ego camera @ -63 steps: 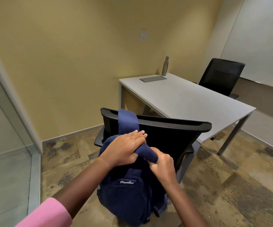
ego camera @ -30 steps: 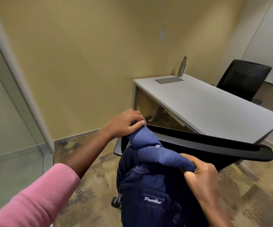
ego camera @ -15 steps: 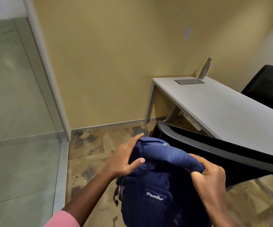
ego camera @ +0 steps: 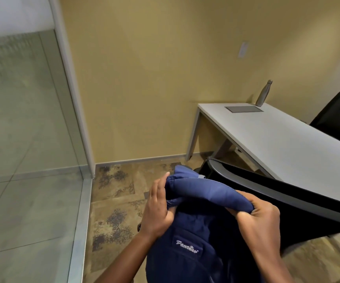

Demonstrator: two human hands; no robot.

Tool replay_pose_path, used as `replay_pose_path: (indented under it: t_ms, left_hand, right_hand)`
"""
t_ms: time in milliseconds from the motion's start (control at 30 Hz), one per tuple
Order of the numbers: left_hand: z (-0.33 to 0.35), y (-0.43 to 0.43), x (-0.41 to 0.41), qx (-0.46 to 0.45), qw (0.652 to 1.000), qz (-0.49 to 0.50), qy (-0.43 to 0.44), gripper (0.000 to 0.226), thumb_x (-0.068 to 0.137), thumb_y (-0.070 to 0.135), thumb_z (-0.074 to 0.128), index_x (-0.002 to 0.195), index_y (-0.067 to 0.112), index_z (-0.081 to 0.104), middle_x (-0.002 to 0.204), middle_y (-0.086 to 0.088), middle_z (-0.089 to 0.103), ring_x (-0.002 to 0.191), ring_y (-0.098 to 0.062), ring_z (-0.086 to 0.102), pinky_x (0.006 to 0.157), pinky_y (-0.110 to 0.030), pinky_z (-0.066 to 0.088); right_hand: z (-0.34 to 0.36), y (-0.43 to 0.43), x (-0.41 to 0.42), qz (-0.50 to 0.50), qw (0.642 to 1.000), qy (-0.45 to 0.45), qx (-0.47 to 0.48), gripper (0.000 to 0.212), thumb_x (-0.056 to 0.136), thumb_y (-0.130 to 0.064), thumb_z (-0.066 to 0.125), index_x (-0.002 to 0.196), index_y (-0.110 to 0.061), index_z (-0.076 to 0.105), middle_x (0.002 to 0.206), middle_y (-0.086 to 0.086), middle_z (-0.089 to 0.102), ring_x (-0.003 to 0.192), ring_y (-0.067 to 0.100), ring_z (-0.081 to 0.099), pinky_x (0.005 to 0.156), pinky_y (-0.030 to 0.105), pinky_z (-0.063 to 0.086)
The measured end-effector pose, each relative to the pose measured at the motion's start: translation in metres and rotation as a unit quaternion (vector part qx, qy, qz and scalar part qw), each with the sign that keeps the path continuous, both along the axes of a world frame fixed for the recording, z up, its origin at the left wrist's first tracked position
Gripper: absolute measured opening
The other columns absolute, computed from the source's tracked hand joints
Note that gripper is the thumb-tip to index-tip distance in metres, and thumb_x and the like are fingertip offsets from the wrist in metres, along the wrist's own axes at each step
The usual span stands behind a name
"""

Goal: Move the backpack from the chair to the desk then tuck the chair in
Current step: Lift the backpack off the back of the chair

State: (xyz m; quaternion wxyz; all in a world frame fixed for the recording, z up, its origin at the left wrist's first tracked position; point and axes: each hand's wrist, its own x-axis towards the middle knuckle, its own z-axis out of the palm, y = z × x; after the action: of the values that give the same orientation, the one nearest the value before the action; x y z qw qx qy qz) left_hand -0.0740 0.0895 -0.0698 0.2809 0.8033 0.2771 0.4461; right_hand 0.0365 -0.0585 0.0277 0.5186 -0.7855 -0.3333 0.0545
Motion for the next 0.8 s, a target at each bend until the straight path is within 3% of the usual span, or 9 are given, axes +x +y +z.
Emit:
replay_pose_path:
  t_ms: [67,133,233,400,533,600,667,700,800]
  left_hand:
    - [0.005,0.000,0.004,0.001,1.000,0.013,-0.016,0.063,0.075,0.011,0.046,0.129,0.033,0.022,0.131,-0.012,0.044,0.114,-0.025,0.046,0.091,-0.020,0.035]
    - [0.008,0.005,0.008,0.016,0.999,0.030,-0.027,0.064,0.070,-0.002,0.044,0.127,0.021,0.028,0.123,-0.026,0.053,0.112,-0.027,0.047,0.097,-0.024,0.031]
    - [0.022,0.011,0.009,0.034,0.998,0.026,-0.045,0.059,0.068,0.002,0.032,0.126,0.013,0.034,0.118,-0.027,0.057,0.109,-0.021,0.043,0.098,-0.033,0.032]
    - [0.057,0.023,0.003,0.075,0.995,-0.004,-0.070,0.052,0.068,0.010,0.030,0.119,0.012,0.037,0.109,-0.029,0.061,0.102,-0.021,0.046,0.089,-0.031,0.035]
    - [0.082,0.039,-0.007,0.097,0.993,-0.003,-0.072,0.046,0.070,0.010,0.033,0.116,0.010,0.041,0.102,-0.027,0.062,0.097,-0.021,0.048,0.084,-0.030,0.039]
    - [0.093,0.049,-0.011,0.114,0.991,0.003,-0.070,0.045,0.070,0.009,0.034,0.114,0.007,0.044,0.101,-0.026,0.062,0.095,-0.022,0.049,0.084,-0.031,0.039]
    - [0.104,0.059,-0.016,0.128,0.989,0.017,-0.071,0.046,0.070,0.008,0.035,0.112,-0.001,0.050,0.098,-0.027,0.062,0.092,-0.023,0.049,0.082,-0.032,0.039]
    - [0.110,0.065,-0.018,0.132,0.988,0.029,-0.077,0.045,0.070,0.008,0.035,0.110,-0.004,0.052,0.096,-0.027,0.062,0.091,-0.023,0.049,0.081,-0.031,0.039]
    - [0.126,0.084,-0.025,0.140,0.982,0.061,-0.108,0.042,0.070,0.002,0.038,0.109,-0.004,0.052,0.094,-0.026,0.062,0.088,-0.023,0.049,0.079,-0.027,0.039]
  right_hand:
    - [0.002,0.001,0.002,-0.011,1.000,0.013,0.007,0.042,0.066,0.010,0.054,0.052,-0.029,0.060,0.043,-0.021,0.057,0.042,-0.006,0.048,0.046,0.022,0.037]
    - [0.003,0.003,0.005,-0.016,1.000,0.017,0.007,0.039,0.067,0.008,0.056,0.051,-0.028,0.059,0.042,-0.018,0.056,0.039,-0.003,0.047,0.044,0.023,0.037]
    - [0.006,0.004,0.010,-0.015,1.000,0.022,0.009,0.035,0.069,0.007,0.060,0.057,-0.026,0.065,0.046,-0.015,0.061,0.041,-0.003,0.049,0.042,0.021,0.042]
    - [0.017,0.008,0.008,0.019,0.998,0.042,0.050,0.040,0.071,0.003,0.067,0.060,-0.036,0.066,0.050,-0.019,0.064,0.044,-0.006,0.049,0.042,0.009,0.039]
    - [0.018,0.021,0.006,0.055,0.996,0.005,0.071,0.046,0.069,0.004,0.069,0.070,-0.042,0.067,0.068,-0.022,0.070,0.058,-0.008,0.059,0.055,0.011,0.048]
    - [0.012,0.030,0.004,0.065,0.993,-0.030,0.093,0.051,0.066,0.005,0.070,0.089,-0.041,0.065,0.083,-0.018,0.072,0.076,-0.006,0.063,0.070,0.014,0.051]
    - [0.000,0.039,0.000,0.051,0.990,-0.055,0.120,0.056,0.065,-0.016,0.072,0.112,-0.040,0.054,0.106,-0.016,0.067,0.099,0.001,0.061,0.087,0.020,0.049]
    - [-0.008,0.044,-0.003,0.040,0.989,-0.058,0.133,0.062,0.064,-0.033,0.072,0.120,-0.041,0.047,0.116,-0.014,0.061,0.107,0.001,0.057,0.092,0.017,0.045]
    - [-0.033,0.062,-0.013,0.013,0.987,-0.013,0.162,0.079,0.057,-0.074,0.060,0.127,-0.054,0.029,0.135,-0.007,0.045,0.123,0.004,0.043,0.100,0.008,0.033]
